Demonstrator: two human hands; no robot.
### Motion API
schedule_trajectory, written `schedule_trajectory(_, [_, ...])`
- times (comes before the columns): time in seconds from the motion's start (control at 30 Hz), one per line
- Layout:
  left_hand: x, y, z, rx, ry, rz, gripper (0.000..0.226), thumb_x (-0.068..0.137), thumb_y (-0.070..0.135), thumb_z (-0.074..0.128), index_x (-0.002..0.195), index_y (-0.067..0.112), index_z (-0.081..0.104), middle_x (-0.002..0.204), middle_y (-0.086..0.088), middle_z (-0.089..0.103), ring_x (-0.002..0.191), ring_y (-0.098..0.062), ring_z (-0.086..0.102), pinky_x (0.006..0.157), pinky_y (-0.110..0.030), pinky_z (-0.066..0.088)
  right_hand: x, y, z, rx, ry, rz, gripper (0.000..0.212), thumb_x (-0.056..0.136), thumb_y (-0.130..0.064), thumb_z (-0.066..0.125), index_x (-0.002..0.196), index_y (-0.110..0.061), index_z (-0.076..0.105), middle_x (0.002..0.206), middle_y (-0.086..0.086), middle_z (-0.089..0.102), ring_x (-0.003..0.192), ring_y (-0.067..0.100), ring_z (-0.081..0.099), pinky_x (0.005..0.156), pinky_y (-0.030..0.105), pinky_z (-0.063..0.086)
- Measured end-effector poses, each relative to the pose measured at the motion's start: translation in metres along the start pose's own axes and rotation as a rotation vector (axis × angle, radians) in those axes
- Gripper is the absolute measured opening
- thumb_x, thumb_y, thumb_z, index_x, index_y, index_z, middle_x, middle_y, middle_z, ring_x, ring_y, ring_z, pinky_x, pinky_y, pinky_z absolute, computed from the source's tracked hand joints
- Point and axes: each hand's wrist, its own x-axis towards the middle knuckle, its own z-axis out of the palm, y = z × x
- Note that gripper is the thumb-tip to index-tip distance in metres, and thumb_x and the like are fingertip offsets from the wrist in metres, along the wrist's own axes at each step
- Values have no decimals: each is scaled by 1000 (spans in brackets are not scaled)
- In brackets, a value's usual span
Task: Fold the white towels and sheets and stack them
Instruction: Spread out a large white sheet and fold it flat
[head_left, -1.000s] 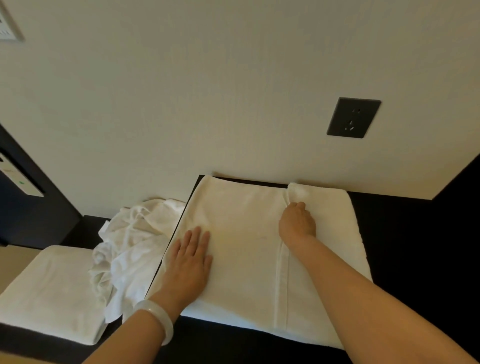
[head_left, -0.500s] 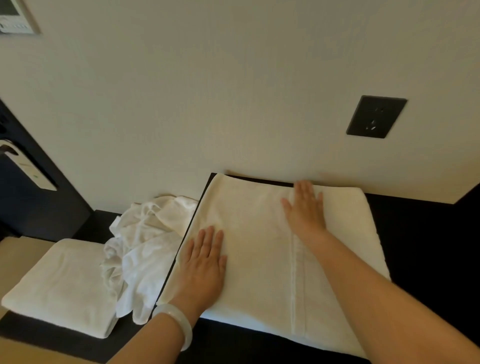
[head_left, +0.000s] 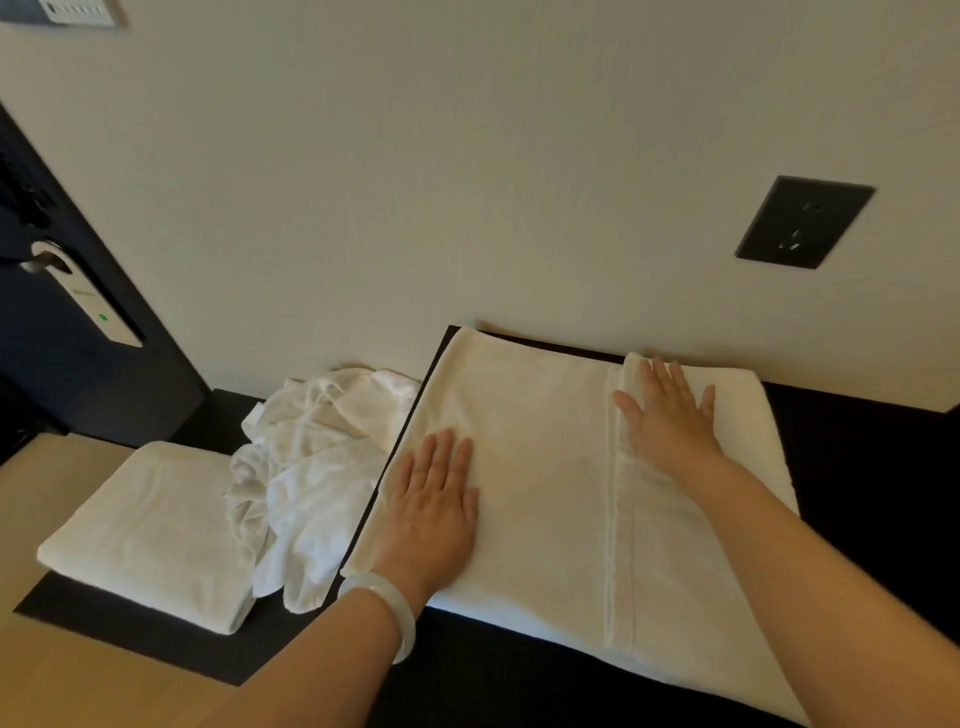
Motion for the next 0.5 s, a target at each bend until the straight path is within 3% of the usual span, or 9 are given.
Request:
schedule_trajectory(0.1, [0, -1, 4, 10, 2, 3, 66, 89, 50, -17, 151, 28, -21, 157, 5, -27, 143, -12, -30, 117, -35, -22, -69, -7, 7, 47, 153, -9, 83, 91, -65, -3, 158, -15, 0, 166, 0, 1, 152, 13, -8, 119, 45, -17])
schedule_trajectory(0.17, [1, -2, 5, 14, 8, 1, 66, 90, 50, -16, 152, 28, -20, 157, 6, -26, 143, -11, -28, 117, -35, -21, -118, -16, 31, 10, 82, 23, 90, 84, -66, -14, 157, -14, -5, 166, 2, -3, 152, 15, -9, 120, 44, -17])
schedule_trajectory(0.27, [1, -2, 1, 0, -14, 1, 63, 96, 49, -6, 155, 27, -11, 161, 4, -18, 147, -12, -21, 120, -36, -15, -139, -23, 64, -91, 3, 36, 76, 95, -59, -4, 151, -12, -22, 163, 5, -21, 150, 17, -20, 122, 46, -13])
schedule_trajectory(0.37, [1, -10, -12, -37, -39, 13, 58, 103, 46, 18, 157, 28, 7, 166, 1, -2, 152, -17, -6, 120, -38, -7, -133, -21, 69, -43, 30, 40, 73, 98, -58, 3, 150, -13, -24, 162, 4, -23, 149, 15, -23, 121, 44, -15])
schedule_trajectory(0.43, [-2, -21, -22, -62, -37, -61, 59, 103, 47, 28, 157, 29, 14, 165, -1, 3, 152, -20, 1, 120, -45, 1, -132, -18, 70, -75, 31, 26, 75, 97, -60, 1, 150, -14, -24, 162, 4, -24, 148, 15, -24, 121, 44, -16])
schedule_trajectory(0.5, [-6, -29, -32, -121, -84, -190, 65, 100, 51, 37, 156, 28, 14, 162, -6, 14, 148, -28, 15, 117, -49, 18, -132, -18, 72, -77, 20, 18, 75, 97, -60, 2, 150, -13, -25, 162, 4, -24, 148, 16, -24, 120, 44, -17])
